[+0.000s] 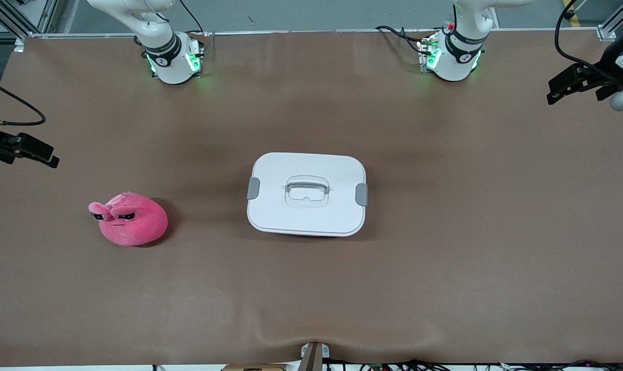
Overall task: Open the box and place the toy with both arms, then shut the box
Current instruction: 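Reach the left gripper toward the lid handle while the right gripper reaches the plush, then grasp the lid handle with the left gripper while the right gripper grasps the plush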
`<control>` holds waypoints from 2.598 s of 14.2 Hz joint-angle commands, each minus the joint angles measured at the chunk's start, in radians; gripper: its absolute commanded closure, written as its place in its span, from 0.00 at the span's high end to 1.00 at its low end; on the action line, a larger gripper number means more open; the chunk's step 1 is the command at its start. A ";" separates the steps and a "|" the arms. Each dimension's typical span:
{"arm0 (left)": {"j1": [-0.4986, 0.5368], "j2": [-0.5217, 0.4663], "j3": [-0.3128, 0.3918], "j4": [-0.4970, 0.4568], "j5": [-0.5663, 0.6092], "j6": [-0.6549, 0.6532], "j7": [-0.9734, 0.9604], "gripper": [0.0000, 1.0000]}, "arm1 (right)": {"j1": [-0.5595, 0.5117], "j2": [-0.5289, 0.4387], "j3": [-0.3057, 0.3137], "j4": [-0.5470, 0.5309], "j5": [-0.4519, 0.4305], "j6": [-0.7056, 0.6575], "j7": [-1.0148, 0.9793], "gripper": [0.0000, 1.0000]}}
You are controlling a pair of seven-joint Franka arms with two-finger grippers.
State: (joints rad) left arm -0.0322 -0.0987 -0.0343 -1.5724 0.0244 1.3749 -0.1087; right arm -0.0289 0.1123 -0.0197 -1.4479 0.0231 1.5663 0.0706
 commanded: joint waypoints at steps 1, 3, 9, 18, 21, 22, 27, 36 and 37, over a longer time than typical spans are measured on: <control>0.006 0.002 0.005 0.015 0.005 -0.019 0.015 1.00 | -0.006 0.013 0.004 0.029 0.017 -0.014 0.006 1.00; 0.006 0.004 0.008 0.020 0.005 -0.017 0.015 1.00 | -0.006 0.013 0.003 0.029 0.015 -0.012 0.006 1.00; 0.006 0.027 0.011 0.034 -0.008 -0.017 0.003 1.00 | 0.004 0.013 0.004 0.029 0.018 -0.009 0.008 1.00; -0.017 0.102 -0.024 0.037 -0.052 0.016 -0.116 1.00 | 0.078 0.041 0.007 0.018 0.026 -0.009 -0.021 1.00; -0.025 0.171 -0.065 0.084 -0.086 0.035 -0.264 1.00 | 0.089 0.052 0.006 0.015 0.023 -0.002 -0.028 1.00; -0.026 0.195 -0.096 0.104 -0.086 0.041 -0.320 1.00 | 0.090 0.056 0.006 0.015 0.017 0.006 -0.031 1.00; -0.026 0.283 -0.237 0.112 -0.084 0.168 -0.612 1.00 | 0.078 0.112 0.006 0.015 0.017 0.020 -0.028 1.00; -0.254 0.473 -0.262 0.155 -0.067 0.375 -1.221 1.00 | 0.049 0.211 0.001 0.014 -0.002 0.054 -0.034 1.00; -0.277 0.493 -0.260 0.155 -0.063 0.397 -1.285 1.00 | 0.047 0.217 0.001 0.014 0.000 0.054 -0.038 1.00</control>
State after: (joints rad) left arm -0.2702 0.3388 -0.2992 -1.4627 -0.0501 1.7488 -1.2862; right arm 0.0377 0.3090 -0.0258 -1.4506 0.0289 1.6221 0.0478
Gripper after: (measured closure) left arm 0.000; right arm 0.000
